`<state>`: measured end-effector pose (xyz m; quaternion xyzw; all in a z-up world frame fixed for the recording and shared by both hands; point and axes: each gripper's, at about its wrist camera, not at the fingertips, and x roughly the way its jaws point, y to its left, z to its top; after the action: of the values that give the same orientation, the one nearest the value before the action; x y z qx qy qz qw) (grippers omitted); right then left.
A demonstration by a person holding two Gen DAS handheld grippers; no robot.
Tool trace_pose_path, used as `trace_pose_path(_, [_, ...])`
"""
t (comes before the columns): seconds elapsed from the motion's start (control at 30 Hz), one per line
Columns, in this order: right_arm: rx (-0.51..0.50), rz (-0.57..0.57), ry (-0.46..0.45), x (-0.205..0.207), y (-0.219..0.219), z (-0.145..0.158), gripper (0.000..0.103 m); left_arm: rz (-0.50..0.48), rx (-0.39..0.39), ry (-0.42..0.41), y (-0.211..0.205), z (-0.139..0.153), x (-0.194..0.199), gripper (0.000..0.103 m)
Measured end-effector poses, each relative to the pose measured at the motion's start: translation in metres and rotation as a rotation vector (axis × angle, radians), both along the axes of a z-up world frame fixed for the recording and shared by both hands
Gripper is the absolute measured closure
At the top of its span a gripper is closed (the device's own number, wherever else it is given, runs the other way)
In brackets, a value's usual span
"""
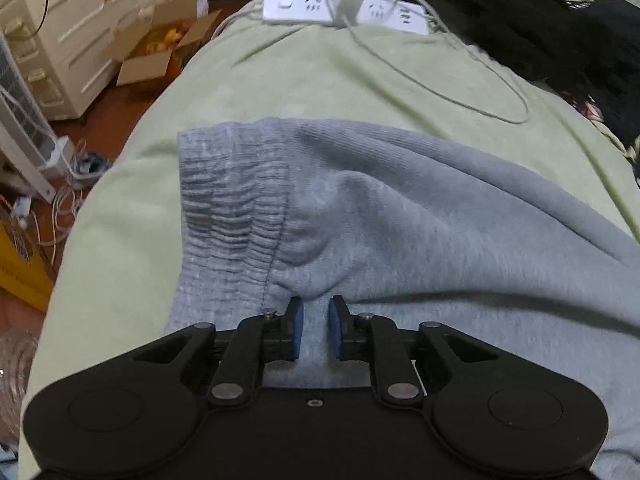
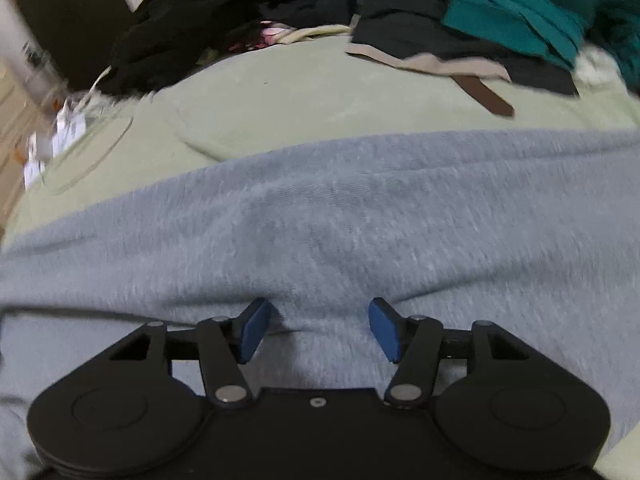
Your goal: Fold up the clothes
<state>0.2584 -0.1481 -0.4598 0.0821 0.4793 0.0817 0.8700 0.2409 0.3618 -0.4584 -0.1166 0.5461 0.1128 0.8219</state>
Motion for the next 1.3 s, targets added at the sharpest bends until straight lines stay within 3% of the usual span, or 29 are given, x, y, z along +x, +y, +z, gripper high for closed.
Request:
trace_pose_path(0.17, [-0.003, 0.05, -0.005, 0.002, -0.002, 0.001, 0.041, -0.015, 0.004, 0.016, 0.0, -0.001, 0.001, 0.084])
trace_pose_path(0.33, [-0.029, 0.137, -0.004, 0.001, 0.002, 0.002, 0.031, 0.023, 0.025, -0.003, -0.006, 0.0, -0.006, 0.084])
trace_pose_path(0.47, [0.004, 0.119, -0.018, -0.008, -0.007, 0.014, 0.031, 0.05, 0.046, -0.013, -0.012, 0.004, -0.011, 0.085])
trace_pose_path(0.57, [0.054, 0.044, -0.018, -0.021, -0.03, 0.032, 0.028, 0.092, 0.052, -0.011, -0.015, 0.018, -0.02, 0.071])
trace_pose_path(0.63, [0.108, -0.003, -0.046, -0.044, -0.058, 0.051, 0.025, 0.147, 0.053, -0.015, -0.017, 0.031, -0.035, 0.058])
trace_pose_path(0.67, [0.116, -0.017, -0.049, -0.051, -0.067, 0.055, 0.024, 0.175, 0.059, -0.015, -0.017, 0.036, -0.044, 0.046])
trace_pose_path(0.7, [0.132, -0.044, -0.047, -0.067, -0.087, 0.064, 0.024, 0.202, 0.064, -0.016, -0.018, 0.042, -0.052, 0.043])
trace_pose_path(0.87, [0.204, -0.159, -0.037, -0.132, -0.16, 0.096, 0.023, 0.272, 0.061, -0.037, -0.02, 0.071, -0.114, 0.039])
trace_pose_path(0.9, [0.219, -0.184, -0.039, -0.146, -0.174, 0.103, 0.02, 0.286, 0.045, -0.04, -0.019, 0.077, -0.13, 0.034])
trace_pose_path(1.1, [0.313, -0.301, 0.009, -0.239, -0.252, 0.134, 0.01, 0.383, 0.059, -0.013, -0.02, 0.106, -0.212, 0.031])
trace_pose_path(1.3, [0.398, -0.432, 0.096, -0.313, -0.298, 0.115, 0.008, 0.58, -0.038, -0.025, -0.02, 0.108, -0.288, 0.031])
